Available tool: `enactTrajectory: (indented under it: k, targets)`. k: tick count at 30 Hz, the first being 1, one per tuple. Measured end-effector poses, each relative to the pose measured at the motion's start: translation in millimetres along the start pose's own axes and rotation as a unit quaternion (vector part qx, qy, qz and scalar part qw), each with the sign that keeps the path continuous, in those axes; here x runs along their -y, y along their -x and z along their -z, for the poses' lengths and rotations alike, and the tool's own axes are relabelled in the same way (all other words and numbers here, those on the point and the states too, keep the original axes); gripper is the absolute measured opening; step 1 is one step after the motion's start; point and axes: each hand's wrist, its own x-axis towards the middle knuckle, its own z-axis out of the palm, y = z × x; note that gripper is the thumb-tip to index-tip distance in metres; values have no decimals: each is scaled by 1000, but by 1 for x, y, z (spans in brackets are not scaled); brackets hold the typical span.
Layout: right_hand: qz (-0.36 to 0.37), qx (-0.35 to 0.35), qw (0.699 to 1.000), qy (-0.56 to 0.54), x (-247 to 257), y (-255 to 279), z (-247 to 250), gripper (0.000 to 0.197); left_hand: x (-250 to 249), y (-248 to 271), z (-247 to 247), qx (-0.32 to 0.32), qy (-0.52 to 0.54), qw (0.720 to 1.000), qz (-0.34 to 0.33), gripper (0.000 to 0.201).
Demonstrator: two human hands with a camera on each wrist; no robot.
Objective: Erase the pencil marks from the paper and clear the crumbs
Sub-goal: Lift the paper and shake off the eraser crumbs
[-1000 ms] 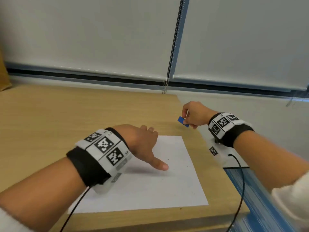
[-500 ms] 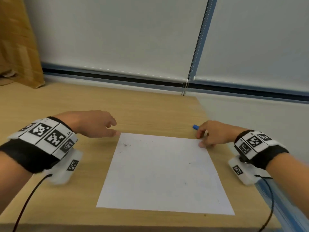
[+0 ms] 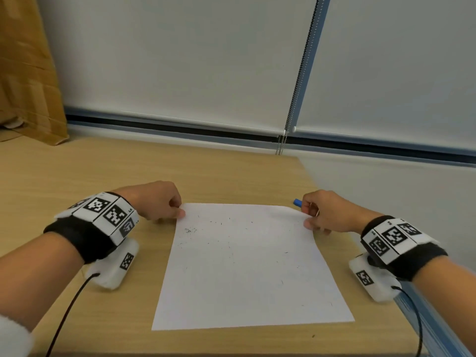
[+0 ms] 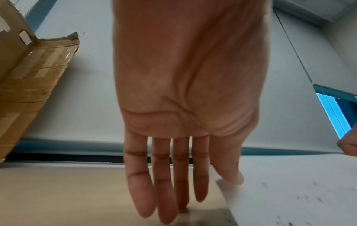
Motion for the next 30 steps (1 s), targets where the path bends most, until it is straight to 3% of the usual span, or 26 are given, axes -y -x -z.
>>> enactTrajectory:
  k: [3, 6, 10, 16, 18, 23, 26, 30]
  targets:
    - [11, -35, 998, -43, 7, 8, 13, 20, -3, 3, 4, -35, 54, 998, -5, 24]
    - [29, -82, 993, -78, 17, 18, 32, 26, -11, 15, 21, -130, 91, 987, -19, 14]
    - [66, -155, 982, -90, 33, 35, 64, 36, -27, 42, 56, -257, 102, 960, -36, 13]
    - [99, -225, 963, -106, 54, 60, 103, 40, -45, 73, 97, -372, 164, 910, -85, 15]
    - [103, -241, 959, -103, 56, 63, 106, 40, -49, 75, 99, -382, 169, 903, -94, 14]
    - [99, -201, 972, -66, 54, 62, 84, 39, -49, 64, 78, -344, 119, 929, -71, 15]
    - [104, -226, 963, -100, 50, 58, 85, 37, -48, 63, 76, -351, 145, 922, -71, 14]
    - [101, -196, 970, -100, 42, 45, 83, 41, -48, 52, 80, -358, 154, 918, -75, 13]
